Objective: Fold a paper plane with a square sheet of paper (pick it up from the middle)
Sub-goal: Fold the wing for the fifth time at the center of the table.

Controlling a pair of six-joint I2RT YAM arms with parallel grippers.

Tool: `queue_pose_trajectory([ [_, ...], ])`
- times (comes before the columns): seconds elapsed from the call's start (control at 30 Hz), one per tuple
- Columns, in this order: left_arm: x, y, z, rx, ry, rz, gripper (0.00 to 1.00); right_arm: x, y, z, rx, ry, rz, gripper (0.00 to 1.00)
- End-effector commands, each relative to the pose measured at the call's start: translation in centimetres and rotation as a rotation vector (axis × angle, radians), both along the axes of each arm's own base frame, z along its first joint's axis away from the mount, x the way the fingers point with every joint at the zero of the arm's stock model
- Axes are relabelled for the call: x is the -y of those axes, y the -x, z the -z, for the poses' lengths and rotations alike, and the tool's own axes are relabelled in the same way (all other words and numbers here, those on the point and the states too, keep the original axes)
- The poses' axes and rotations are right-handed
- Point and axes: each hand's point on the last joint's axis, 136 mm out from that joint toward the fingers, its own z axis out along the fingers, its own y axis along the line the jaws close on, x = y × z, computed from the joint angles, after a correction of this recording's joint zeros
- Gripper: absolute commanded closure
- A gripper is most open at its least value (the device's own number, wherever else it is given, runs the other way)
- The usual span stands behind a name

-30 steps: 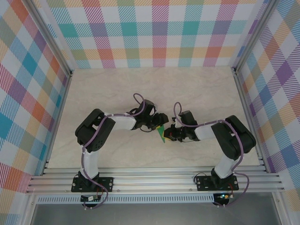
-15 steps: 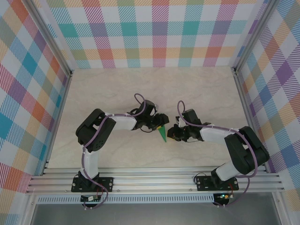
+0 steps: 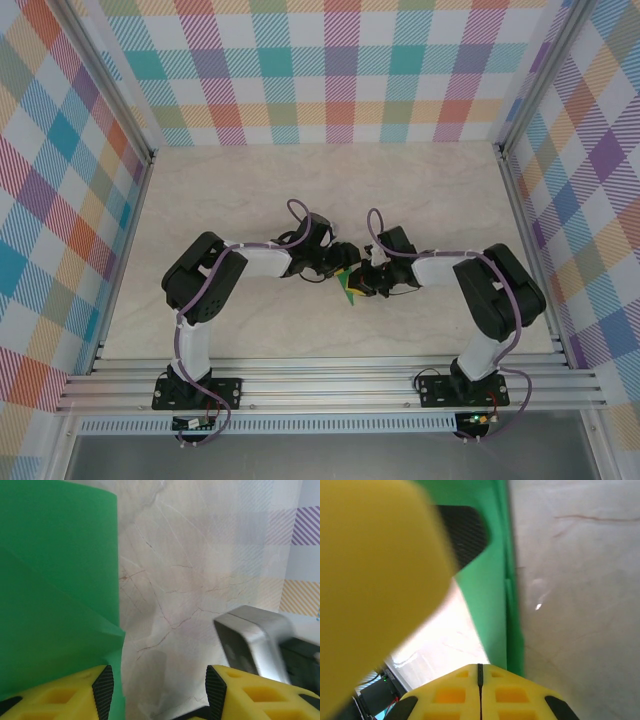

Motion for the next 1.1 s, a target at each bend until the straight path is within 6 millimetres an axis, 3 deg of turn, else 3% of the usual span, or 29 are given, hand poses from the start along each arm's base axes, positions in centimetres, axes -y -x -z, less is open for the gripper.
queue_pose_trajectory([
  [0.0, -1.3, 1.1, 3.5, -0.068, -0.102, 0.002, 0.46, -0.1, 1.0, 0.7, -0.046, -0.015, -0.016, 0.95],
  [0.27, -1.4, 1.1, 3.7, -0.073, -0.112, -0.002, 0.46, 0.8, 3.3, 1.8, -0.096, -0.001, -0.039, 0.95],
  [0.57, -1.5, 1.1, 4.0, -0.083, -0.117, -0.009, 0.46, 0.5, 5.0, 0.7, -0.118, -0.066, -0.091, 0.93],
  [1.07, -1.6, 1.1, 4.2, -0.088, -0.123, -0.015, 0.46, 2.4, 8.8, 3.3, -0.243, 0.034, -0.126, 0.92],
])
